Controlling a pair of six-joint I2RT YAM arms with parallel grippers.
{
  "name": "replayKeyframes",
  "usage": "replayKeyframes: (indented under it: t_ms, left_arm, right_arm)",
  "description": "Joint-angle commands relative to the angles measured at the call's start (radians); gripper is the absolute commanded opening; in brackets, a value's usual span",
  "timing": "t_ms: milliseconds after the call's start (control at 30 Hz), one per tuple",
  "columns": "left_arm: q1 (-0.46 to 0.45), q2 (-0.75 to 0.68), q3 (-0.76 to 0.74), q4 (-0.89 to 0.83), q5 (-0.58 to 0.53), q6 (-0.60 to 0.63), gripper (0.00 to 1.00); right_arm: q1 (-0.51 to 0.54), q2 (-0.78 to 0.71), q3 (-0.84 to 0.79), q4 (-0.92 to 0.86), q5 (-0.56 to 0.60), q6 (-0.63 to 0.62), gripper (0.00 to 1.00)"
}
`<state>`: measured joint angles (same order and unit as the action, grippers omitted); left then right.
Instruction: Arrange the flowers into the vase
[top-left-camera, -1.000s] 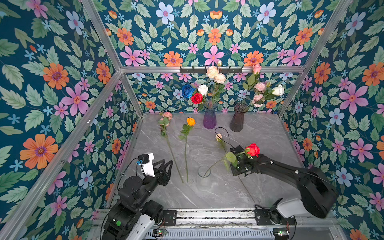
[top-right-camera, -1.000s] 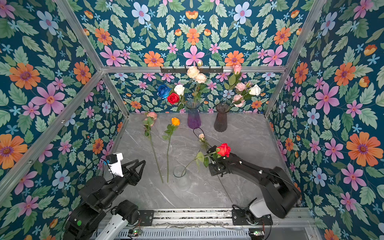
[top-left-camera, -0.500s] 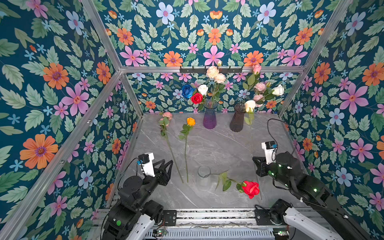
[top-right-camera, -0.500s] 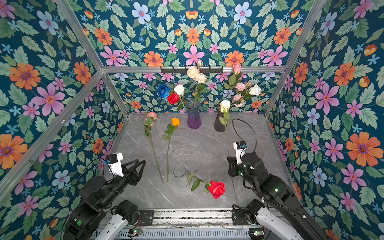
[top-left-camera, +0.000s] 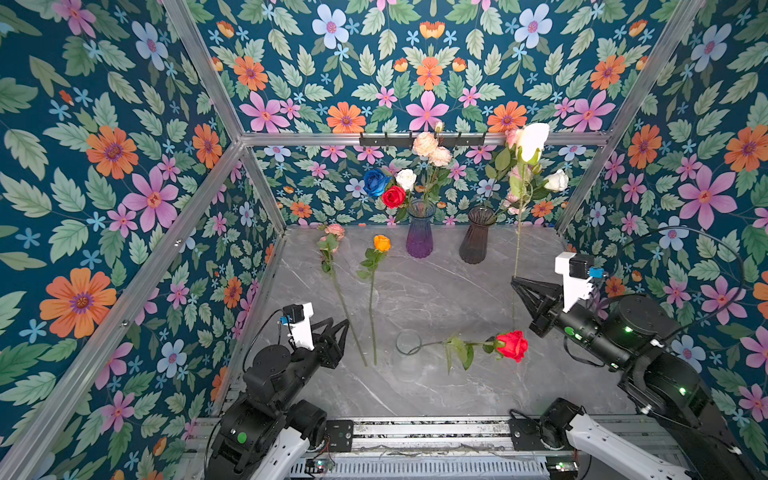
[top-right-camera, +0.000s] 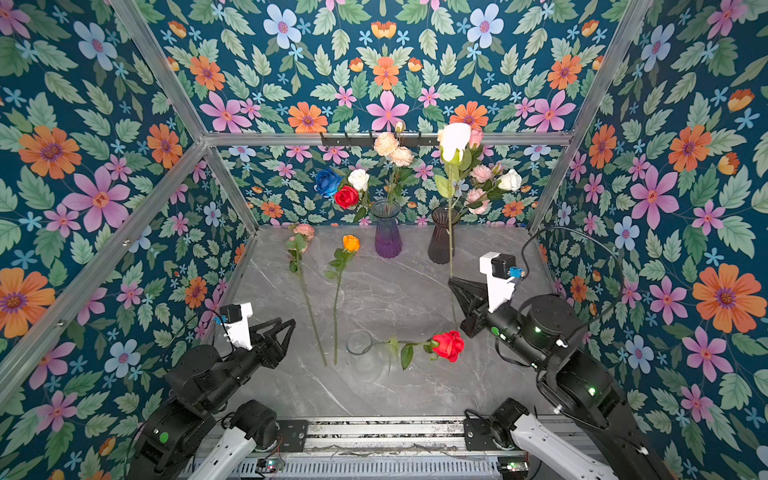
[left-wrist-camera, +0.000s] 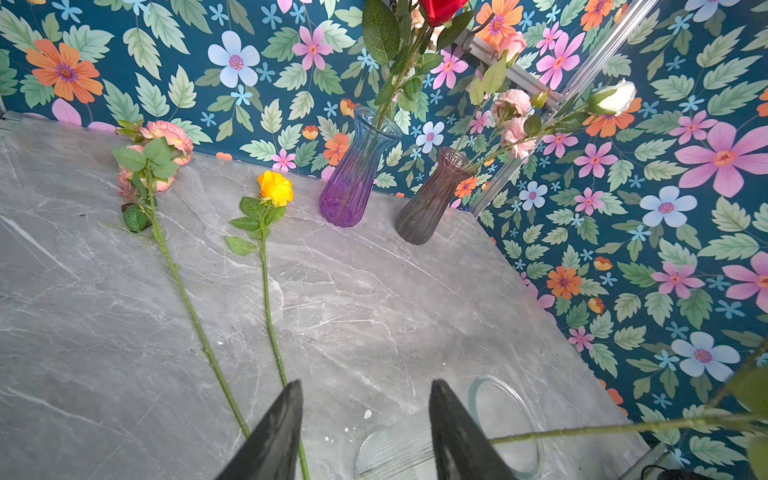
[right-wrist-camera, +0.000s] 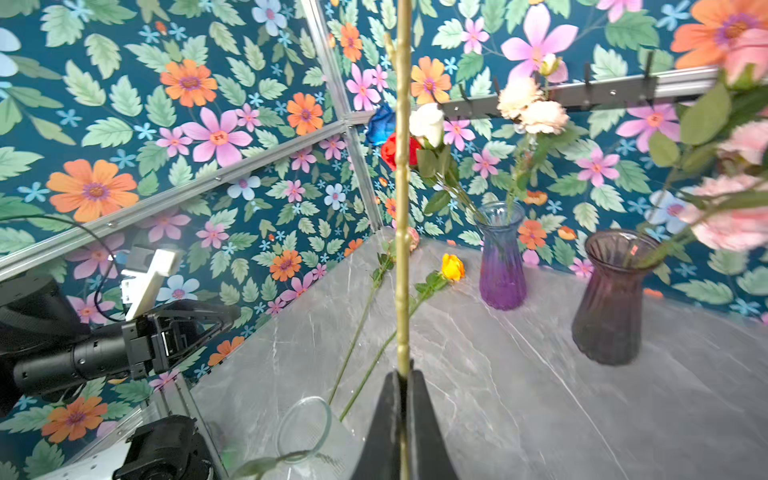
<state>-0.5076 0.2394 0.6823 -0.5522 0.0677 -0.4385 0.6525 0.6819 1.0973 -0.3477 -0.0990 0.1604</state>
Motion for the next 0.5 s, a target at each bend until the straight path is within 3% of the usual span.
replayKeyframes:
  t_ms: [0, 133, 300, 467]
  left_arm:
    - [0.001, -0.003, -0.001, 0.026, 0.000, 0.009, 0.52]
    - [0.001, -0.015, -0.003, 0.024, -0.006, 0.006, 0.52]
    - [0.002, -0.020, -0.001, 0.023, -0.008, 0.006, 0.52]
    - [0.002, -0.028, -0.001, 0.023, -0.005, 0.006, 0.52]
  right_arm:
    - [0.000, 0.034, -0.105, 0.436, -0.129, -0.120, 0.00]
    - [-0.003, 0.149, -0.188, 0.757, -0.214, -0.162, 0.00]
    - [-0.008, 0.290, -0.119, 0.886, -0.371, -0.057, 0.00]
    - [-0.008, 0.384, -0.028, 0.890, -0.498, 0.043, 0.00]
